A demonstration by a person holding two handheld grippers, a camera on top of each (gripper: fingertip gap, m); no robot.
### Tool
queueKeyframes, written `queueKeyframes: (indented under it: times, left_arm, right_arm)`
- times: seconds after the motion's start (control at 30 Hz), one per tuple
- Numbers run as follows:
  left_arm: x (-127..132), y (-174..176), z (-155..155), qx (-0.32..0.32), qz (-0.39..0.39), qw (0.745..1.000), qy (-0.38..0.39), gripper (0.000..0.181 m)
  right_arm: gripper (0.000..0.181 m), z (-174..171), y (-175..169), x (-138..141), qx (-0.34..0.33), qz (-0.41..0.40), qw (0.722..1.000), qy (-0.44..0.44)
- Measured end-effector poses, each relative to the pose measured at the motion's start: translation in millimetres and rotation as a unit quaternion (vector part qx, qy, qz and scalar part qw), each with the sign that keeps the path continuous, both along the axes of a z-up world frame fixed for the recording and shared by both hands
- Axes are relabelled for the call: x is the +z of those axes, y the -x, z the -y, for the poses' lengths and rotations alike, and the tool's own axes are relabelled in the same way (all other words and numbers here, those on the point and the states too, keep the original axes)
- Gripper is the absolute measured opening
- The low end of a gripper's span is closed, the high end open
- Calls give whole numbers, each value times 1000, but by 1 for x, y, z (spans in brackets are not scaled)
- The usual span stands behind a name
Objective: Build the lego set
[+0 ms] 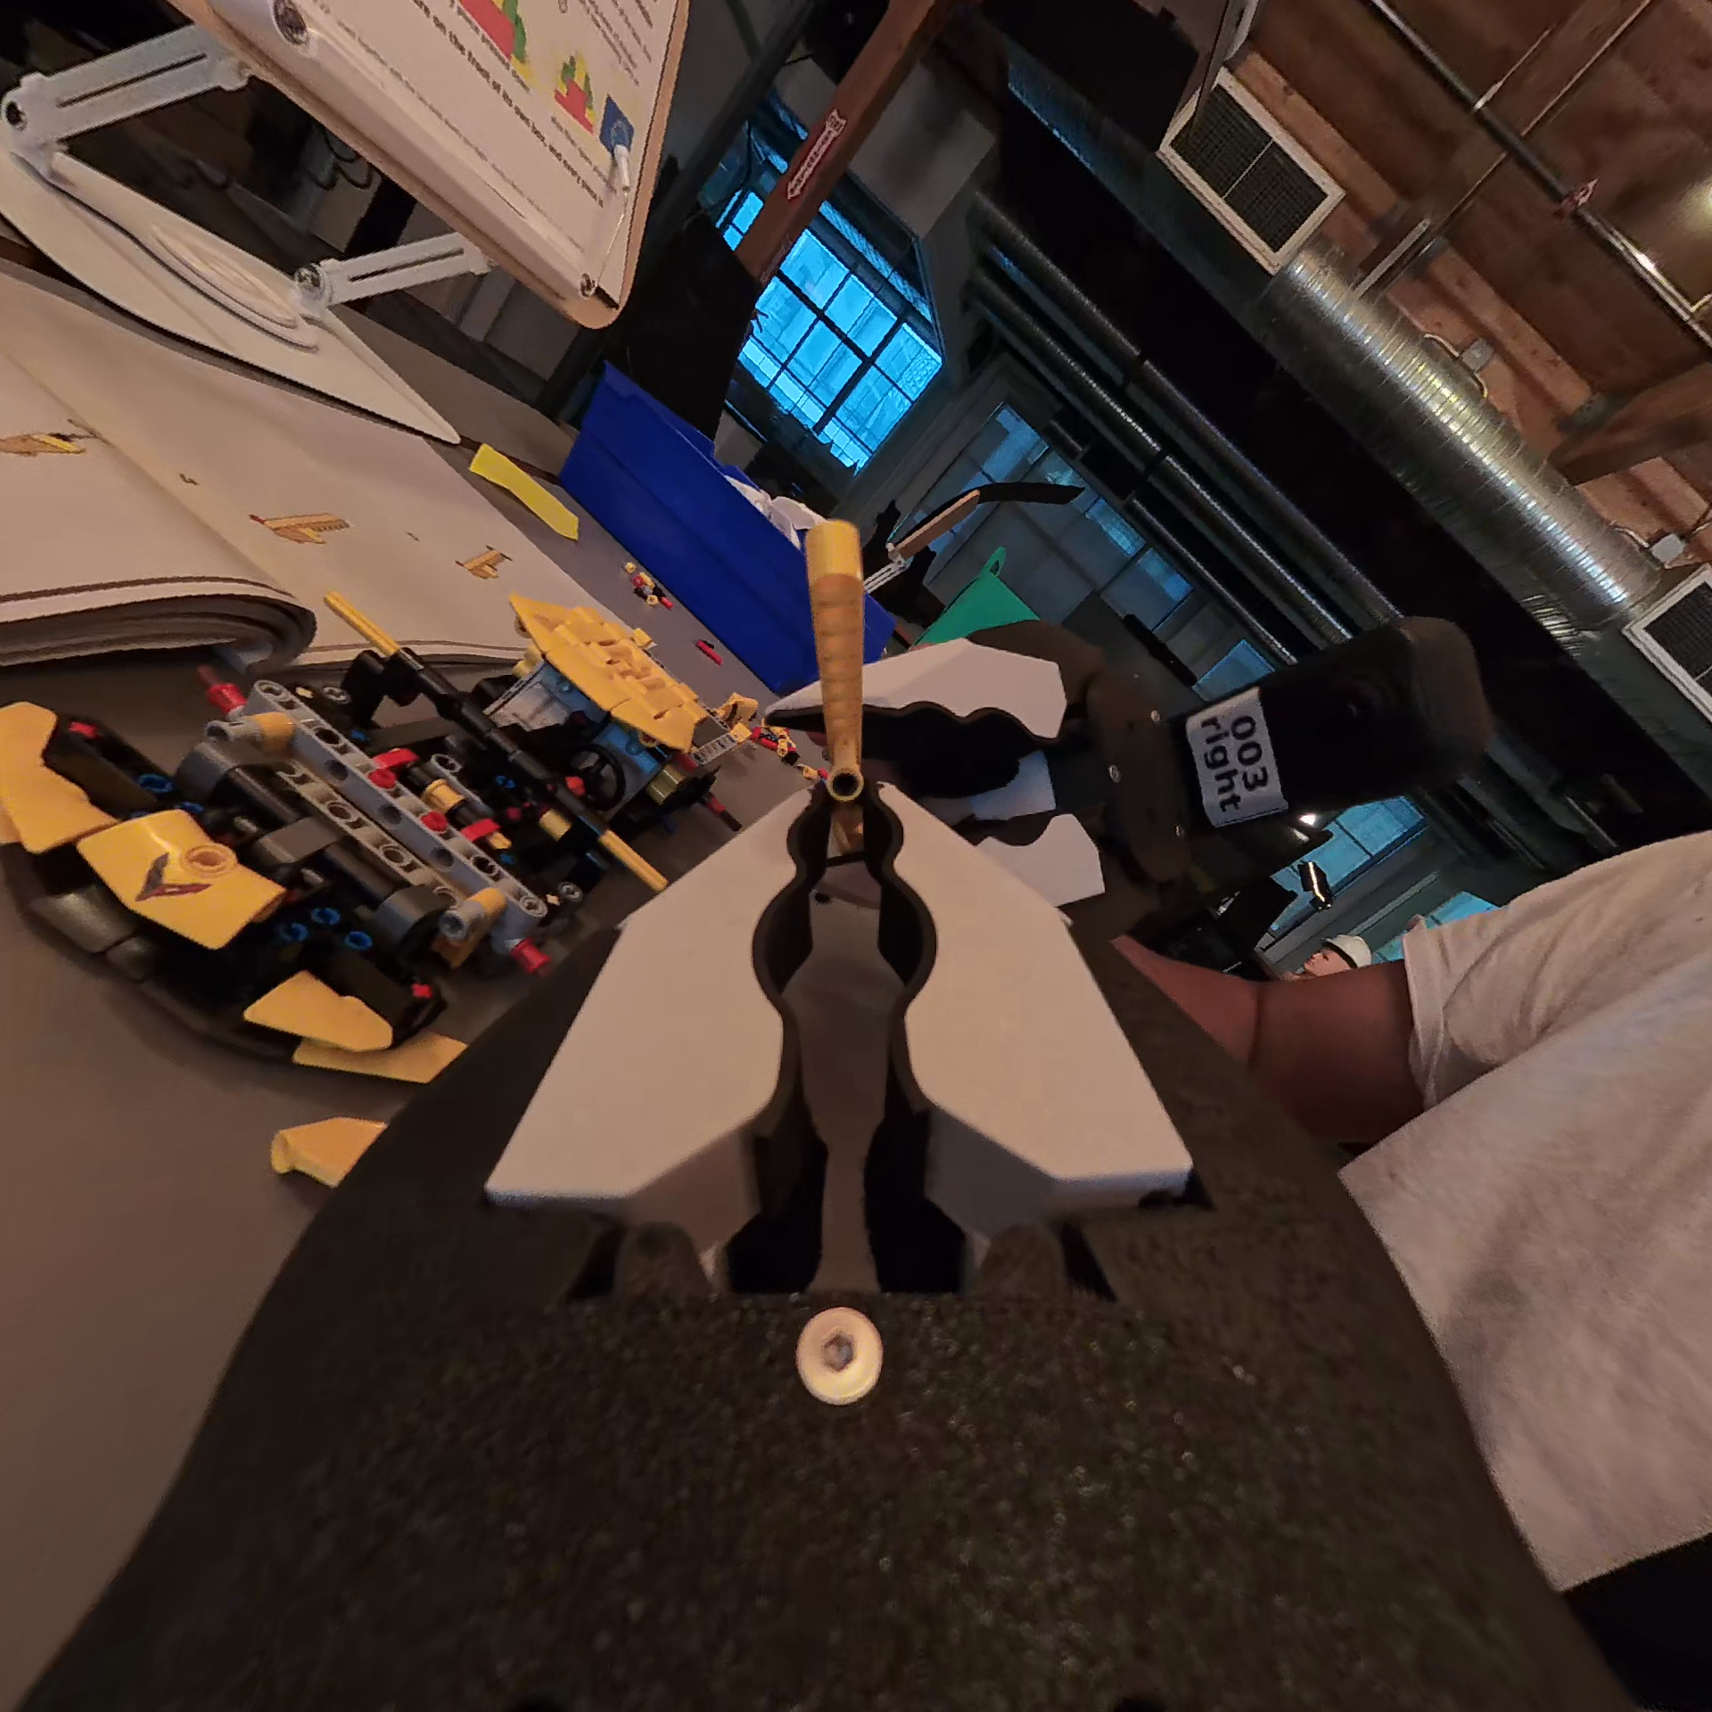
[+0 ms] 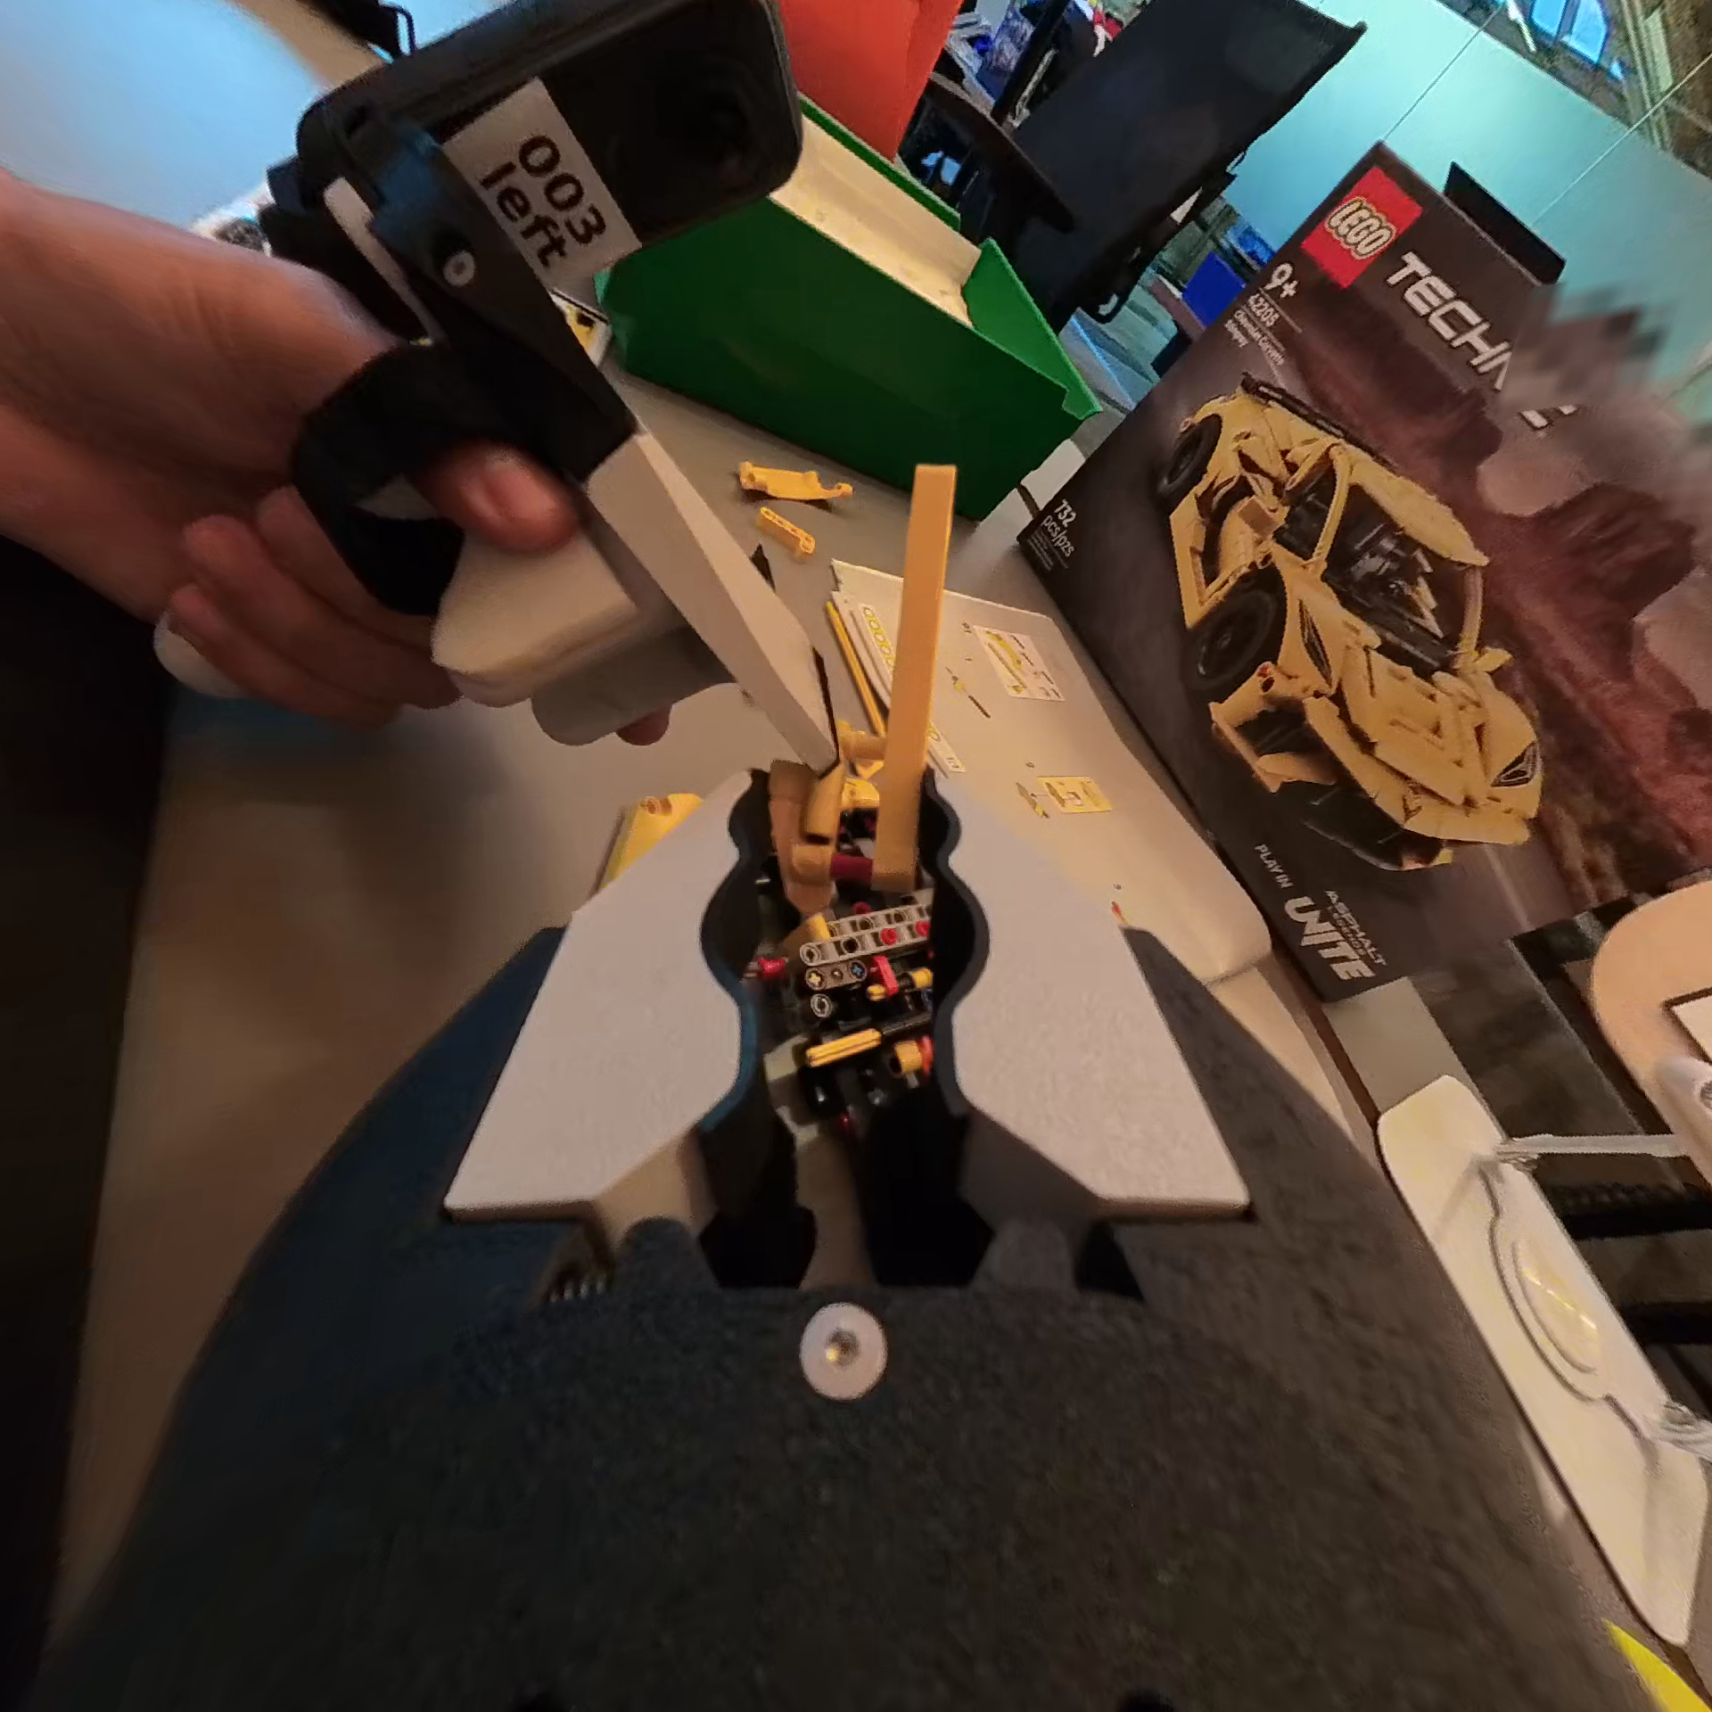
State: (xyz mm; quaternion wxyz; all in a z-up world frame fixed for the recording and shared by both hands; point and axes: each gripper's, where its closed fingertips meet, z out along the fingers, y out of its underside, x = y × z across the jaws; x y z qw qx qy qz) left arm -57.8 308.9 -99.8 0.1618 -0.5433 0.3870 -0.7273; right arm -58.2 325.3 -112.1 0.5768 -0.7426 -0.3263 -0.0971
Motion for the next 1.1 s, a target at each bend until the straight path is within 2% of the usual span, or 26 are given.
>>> queueKeyframes:
  times: [0.13, 0.3, 0.6, 0.67, 0.9, 1.03, 1.1]
  left_arm:
    - [1, 0, -1, 3, 5, 1000, 9, 6]
    - [2, 0, -3, 8, 7, 1000, 19, 6]
    - [-1, -2, -9, 30, -3, 1000, 4, 6]
    - [-6, -3, -13, 40, -17, 999, -5, 6]
    - [-7, -3, -17, 42, -21, 999, 9, 6]
    - [-6, -4, -15, 42, -18, 999, -2, 6]
    - [-6, -5, -13, 39, -19, 999, -8, 7]
  right_arm:
    - [30, -1, 1, 1, -7, -23, 1000, 7]
    - [30, -2, -1, 1, -37, -13, 999, 11]
    - [31, -8, -3, -2, -60, -12, 998, 8]
    - [31, -12, -4, -8, -71, -17, 997, 31]
    - [32, -15, -10, -10, -126, 74, 989, 33]
    - [32, -14, -10, -10, -128, 52, 989, 46]
    - [33, -15, -9, -7, -129, 68, 989, 34]
